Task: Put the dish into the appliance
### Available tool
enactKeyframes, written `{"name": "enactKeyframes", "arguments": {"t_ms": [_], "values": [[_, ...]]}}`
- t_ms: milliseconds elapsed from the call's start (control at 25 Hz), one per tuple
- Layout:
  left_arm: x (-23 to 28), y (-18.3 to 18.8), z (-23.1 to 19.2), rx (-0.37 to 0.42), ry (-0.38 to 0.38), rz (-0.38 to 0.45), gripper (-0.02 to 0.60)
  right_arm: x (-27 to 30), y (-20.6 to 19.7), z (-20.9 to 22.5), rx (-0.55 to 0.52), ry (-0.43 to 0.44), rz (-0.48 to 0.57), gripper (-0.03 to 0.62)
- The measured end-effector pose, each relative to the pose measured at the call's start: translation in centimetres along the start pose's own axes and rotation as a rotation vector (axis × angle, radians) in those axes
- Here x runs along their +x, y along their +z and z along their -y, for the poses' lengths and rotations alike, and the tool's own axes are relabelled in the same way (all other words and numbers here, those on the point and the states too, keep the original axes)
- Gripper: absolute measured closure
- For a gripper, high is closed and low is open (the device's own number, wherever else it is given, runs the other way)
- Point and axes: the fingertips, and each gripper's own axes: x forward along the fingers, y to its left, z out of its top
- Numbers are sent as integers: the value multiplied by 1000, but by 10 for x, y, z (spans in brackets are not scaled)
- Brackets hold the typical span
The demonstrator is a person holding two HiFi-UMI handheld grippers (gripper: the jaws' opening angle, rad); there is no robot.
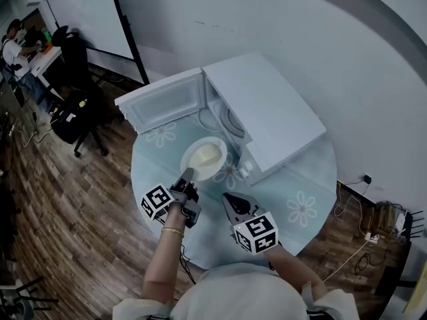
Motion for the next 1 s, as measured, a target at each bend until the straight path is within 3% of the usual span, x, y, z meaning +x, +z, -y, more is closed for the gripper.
{"name": "enactKeyframes", "arguments": {"t_ms": [440, 1000], "values": [[79, 21, -21, -15, 18, -63, 531, 12, -5, 11, 8, -31, -30, 589], [164, 21, -35, -11, 56, -147, 531, 23, -17, 29, 46, -70, -51, 588]]}}
